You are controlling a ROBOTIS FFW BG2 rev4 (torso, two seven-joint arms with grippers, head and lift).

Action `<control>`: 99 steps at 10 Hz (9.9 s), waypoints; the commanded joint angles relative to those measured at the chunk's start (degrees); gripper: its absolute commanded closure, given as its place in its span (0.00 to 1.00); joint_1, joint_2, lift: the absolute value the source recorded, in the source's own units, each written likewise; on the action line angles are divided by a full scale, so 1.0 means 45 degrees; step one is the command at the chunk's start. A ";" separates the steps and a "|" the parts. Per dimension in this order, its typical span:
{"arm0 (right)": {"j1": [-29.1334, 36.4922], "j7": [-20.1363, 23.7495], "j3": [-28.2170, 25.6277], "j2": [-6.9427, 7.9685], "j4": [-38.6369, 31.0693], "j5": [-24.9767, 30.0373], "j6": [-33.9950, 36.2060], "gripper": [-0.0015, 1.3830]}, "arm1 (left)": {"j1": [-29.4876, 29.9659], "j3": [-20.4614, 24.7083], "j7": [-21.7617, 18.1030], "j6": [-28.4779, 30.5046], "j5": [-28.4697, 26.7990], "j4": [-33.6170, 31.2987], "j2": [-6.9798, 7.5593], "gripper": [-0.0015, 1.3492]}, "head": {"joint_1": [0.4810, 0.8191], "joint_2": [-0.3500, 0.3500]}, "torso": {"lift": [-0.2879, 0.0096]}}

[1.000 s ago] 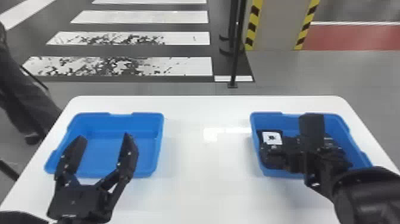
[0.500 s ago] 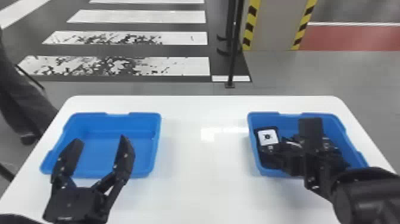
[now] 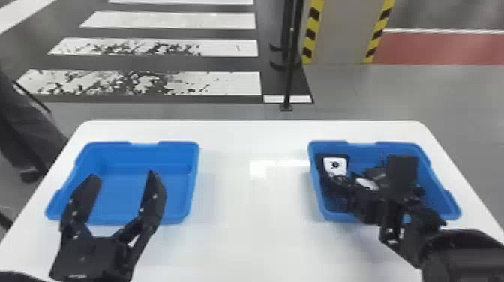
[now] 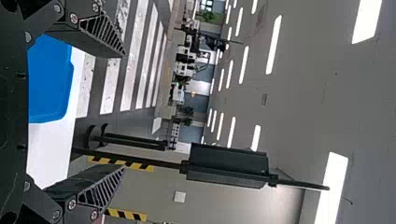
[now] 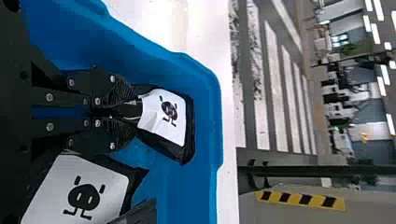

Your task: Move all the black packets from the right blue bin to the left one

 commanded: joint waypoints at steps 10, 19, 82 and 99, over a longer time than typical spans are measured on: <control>0.1434 0.2298 0.2888 -0.0643 -0.2070 -0.4156 -0.4934 0.84 | -0.2374 0.0191 -0.3417 0.5377 0.3252 -0.1154 0.0184 0.22 | 0.63 0.57 | 0.50; 0.0028 0.2298 0.7052 -0.1386 -0.1726 -0.6187 -0.4559 0.84 | -0.2687 0.0242 -0.3769 0.8002 0.2693 -0.1123 0.0223 0.24 | 0.63 0.86 | 0.50; -0.0566 -0.1354 -0.1352 -0.0018 -0.2851 -0.1337 0.6160 0.84 | 0.0345 0.0597 -0.1444 0.0064 0.1855 -0.0123 -0.0266 0.14 | 0.63 0.43 | 0.50; -0.1003 0.3802 0.5174 -0.1757 -0.4226 -0.5197 0.0254 0.84 | -0.2155 0.0902 -0.4433 0.4846 0.3759 -0.0310 0.0027 0.23 | 0.63 0.92 | 0.50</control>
